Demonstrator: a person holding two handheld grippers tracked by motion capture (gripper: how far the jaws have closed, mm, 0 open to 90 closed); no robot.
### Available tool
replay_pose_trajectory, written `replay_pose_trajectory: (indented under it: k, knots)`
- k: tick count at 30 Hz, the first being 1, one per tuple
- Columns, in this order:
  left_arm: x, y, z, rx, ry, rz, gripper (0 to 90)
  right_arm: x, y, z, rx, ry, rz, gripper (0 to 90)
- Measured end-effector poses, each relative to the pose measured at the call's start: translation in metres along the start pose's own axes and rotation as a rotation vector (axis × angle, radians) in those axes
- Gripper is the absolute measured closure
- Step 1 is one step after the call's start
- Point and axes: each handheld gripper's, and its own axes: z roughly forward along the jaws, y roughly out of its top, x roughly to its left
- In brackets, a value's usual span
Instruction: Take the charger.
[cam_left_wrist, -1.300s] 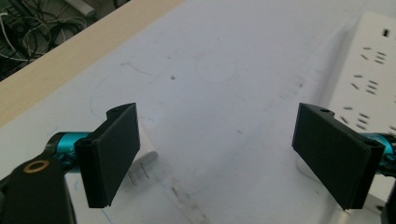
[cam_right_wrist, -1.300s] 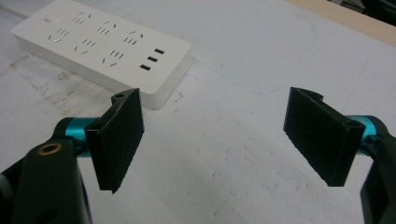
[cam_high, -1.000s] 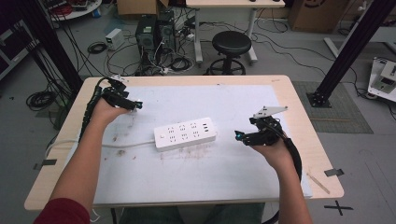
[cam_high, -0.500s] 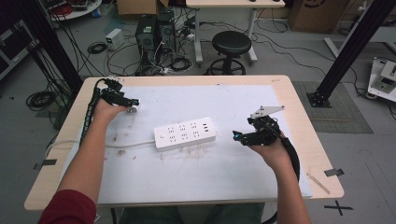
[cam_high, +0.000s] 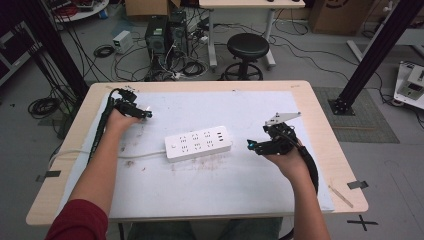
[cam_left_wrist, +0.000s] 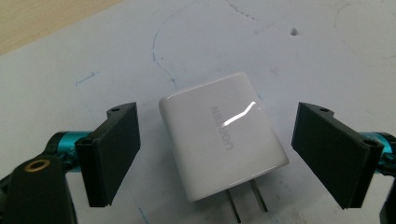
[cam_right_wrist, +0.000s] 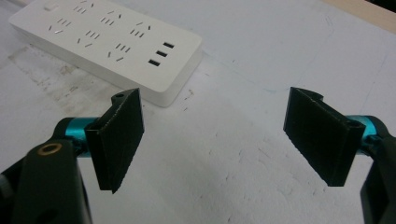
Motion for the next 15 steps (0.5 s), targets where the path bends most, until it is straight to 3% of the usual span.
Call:
replay_pose_trajectory:
  k: [10,11,15]
  knots:
    - [-0.0028,-0.0004,0.0023,0.028,0.011,0.014,25.7,-0.0021,-0.0010,-0.0009,-0.006,-0.011,0.005,20.6]
    - [-0.0036,-0.0013,0.0047,0.040,0.013,-0.003,25.7,-0.0027,-0.0012,-0.0013,-0.007,-0.015,0.003,20.6]
    - [-0.0046,-0.0012,0.0058,0.043,0.014,-0.006,27.9,-0.0036,-0.0031,-0.0018,-0.003,-0.013,0.009,20.6]
